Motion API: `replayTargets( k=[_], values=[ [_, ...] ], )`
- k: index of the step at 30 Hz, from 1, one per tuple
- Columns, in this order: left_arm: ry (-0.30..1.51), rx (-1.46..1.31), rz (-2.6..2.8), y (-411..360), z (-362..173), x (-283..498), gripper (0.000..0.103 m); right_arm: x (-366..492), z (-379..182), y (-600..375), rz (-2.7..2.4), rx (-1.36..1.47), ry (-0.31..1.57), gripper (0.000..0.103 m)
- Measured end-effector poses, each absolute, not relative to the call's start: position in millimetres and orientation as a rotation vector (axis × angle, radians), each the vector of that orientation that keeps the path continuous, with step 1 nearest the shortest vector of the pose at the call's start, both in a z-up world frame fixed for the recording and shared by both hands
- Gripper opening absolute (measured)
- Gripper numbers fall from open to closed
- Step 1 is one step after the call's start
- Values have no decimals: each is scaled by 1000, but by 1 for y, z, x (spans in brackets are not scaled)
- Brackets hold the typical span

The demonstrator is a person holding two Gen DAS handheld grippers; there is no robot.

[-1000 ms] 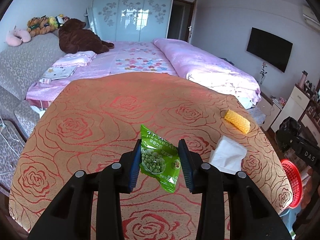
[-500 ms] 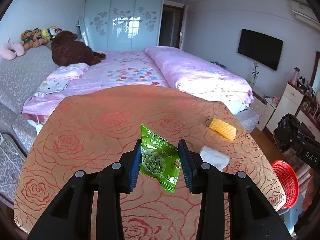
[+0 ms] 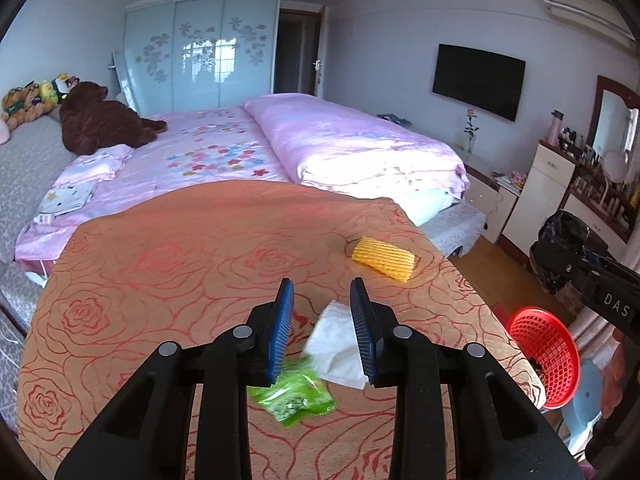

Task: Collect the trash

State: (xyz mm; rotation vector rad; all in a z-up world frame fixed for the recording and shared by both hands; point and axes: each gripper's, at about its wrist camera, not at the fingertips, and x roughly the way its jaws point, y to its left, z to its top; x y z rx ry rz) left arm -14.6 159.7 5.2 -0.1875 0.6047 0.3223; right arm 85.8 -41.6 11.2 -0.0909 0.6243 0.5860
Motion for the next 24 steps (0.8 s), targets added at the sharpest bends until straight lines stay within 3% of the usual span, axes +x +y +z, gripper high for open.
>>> replayTargets(
  k=[10,11,13,14,23,24],
  values=[
    [686,-243,312,177,-17,-17,29,88,3,-45,584,-86,644,36],
    [704,-251,308,179,-23,-16,31,88,2,-45,587,-86,646,36],
    [731,-257,310,180,-34,-13,53,88,2,-44,591,-87,649,36],
    [747,-258,317,181,-40,-12,56,89,1,-44,593,-87,652,36],
    [841,-255,355,190,-74,0,56,93,-3,-46,593,-71,674,36],
    [844,-256,360,191,-76,-1,52,94,-3,-46,594,-71,674,36]
  ],
)
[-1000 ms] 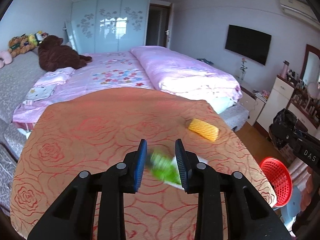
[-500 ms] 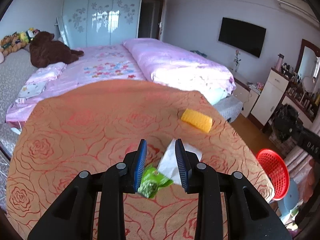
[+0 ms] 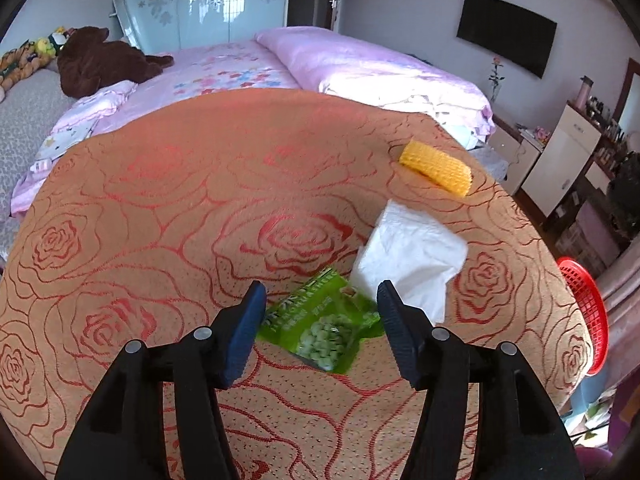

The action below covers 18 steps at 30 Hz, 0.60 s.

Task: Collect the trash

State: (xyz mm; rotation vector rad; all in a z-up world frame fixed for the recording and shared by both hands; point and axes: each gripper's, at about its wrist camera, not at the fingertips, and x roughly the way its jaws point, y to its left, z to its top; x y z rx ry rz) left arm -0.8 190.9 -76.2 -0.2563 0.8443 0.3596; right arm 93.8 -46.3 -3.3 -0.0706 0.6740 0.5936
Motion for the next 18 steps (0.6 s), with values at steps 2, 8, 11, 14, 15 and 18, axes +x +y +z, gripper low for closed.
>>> replayTargets(
  k=[2,8,11,14,15,18],
  values=[
    [851,-261,364,192,-79,-1,44,94,-3,-46,593,-70,673,36],
    [840,-268,362,193,-81,-11,26,94,-3,-47,592,-69,673,36],
    [833,-281,351,192,-82,-18,25,93,-5,-45,594,-68,672,36],
    [832,-295,339,193,-80,-22,27,93,-4,-46,595,-70,673,36],
    [832,-298,341,193,-80,-22,35,92,-5,-45,596,-70,674,36],
    [829,-296,341,192,-81,-21,51,90,-5,-45,597,-70,676,36]
  ],
)
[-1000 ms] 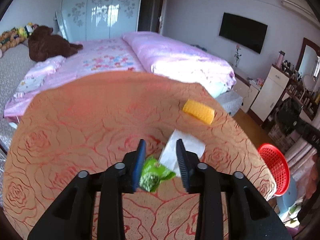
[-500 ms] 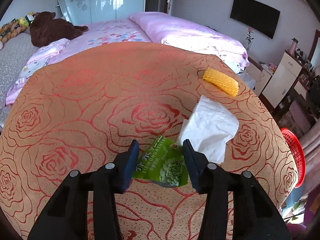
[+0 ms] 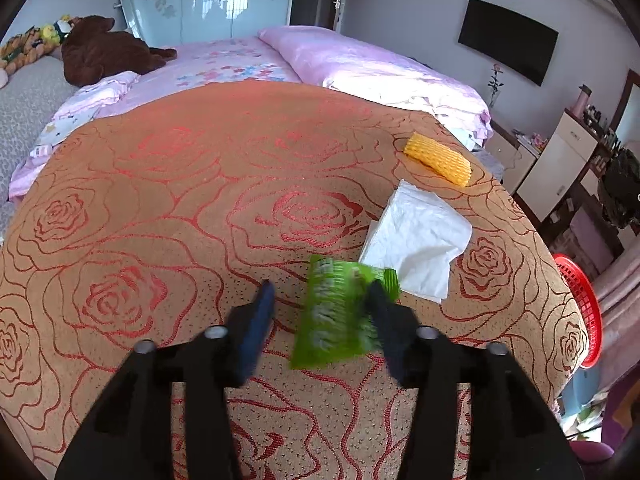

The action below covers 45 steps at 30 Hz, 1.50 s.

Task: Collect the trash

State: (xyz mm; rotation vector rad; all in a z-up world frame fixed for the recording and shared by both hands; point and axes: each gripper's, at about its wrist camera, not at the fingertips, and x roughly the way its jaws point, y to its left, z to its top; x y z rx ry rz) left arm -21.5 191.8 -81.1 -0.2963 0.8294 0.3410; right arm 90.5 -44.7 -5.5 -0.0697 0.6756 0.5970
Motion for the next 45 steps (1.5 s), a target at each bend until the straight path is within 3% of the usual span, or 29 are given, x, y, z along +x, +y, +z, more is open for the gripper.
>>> replayTargets(
  k=[3,8,16,19,45],
  values=[
    [829,-290,318,187,-82,-20,60,91,-6,-45,596,-69,676,36],
    [826,-271,296,181,-83,-17,60,90,-6,-45,594,-66,681,36],
    [831,-266,254,172,-85,-18,23,91,-5,-45,593,-64,681,37],
    [829,-267,245,169,-83,-20,18,90,-6,-45,594,-64,679,37],
    [655,-188,229,146,-7,-9,16,91,8,-53,571,-63,656,37]
  ],
)
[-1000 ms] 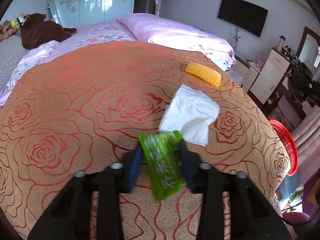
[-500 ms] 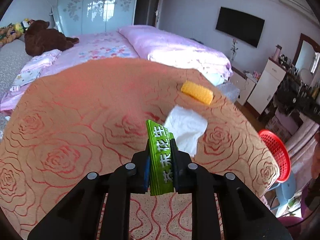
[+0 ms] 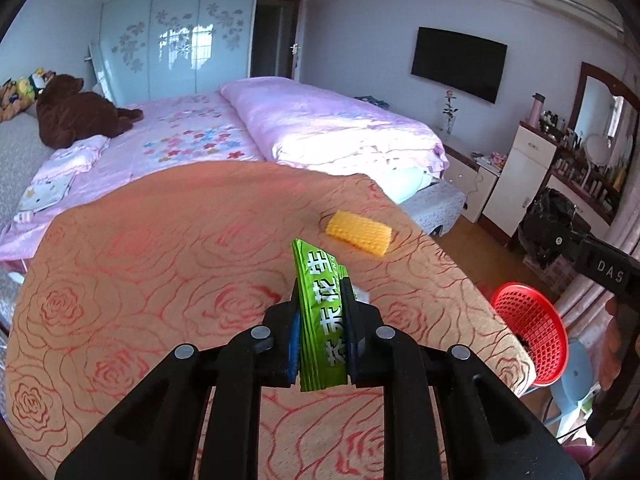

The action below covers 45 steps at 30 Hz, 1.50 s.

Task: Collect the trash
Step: 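Carry the green snack bag and black plastic with both tools over the red basket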

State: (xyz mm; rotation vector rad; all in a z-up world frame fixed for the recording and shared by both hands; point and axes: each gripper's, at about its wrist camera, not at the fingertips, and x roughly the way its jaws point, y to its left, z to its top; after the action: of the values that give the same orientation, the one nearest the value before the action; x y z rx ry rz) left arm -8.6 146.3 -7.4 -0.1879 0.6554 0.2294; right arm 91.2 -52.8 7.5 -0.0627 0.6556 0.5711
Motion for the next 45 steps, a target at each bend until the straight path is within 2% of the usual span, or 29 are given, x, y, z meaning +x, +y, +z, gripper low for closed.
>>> replayTargets(
  k=[12,31,45],
  values=[
    [634,-144,133,109,14,26,16,95,13,-78,508,-78,638,37],
    [681,-40,-34,25,9,76,16,115,6,-158,323,-40,641,37],
    [725,17,-168,-36,-3,98,16,122,-23,-219,182,20,700,37]
  ],
)
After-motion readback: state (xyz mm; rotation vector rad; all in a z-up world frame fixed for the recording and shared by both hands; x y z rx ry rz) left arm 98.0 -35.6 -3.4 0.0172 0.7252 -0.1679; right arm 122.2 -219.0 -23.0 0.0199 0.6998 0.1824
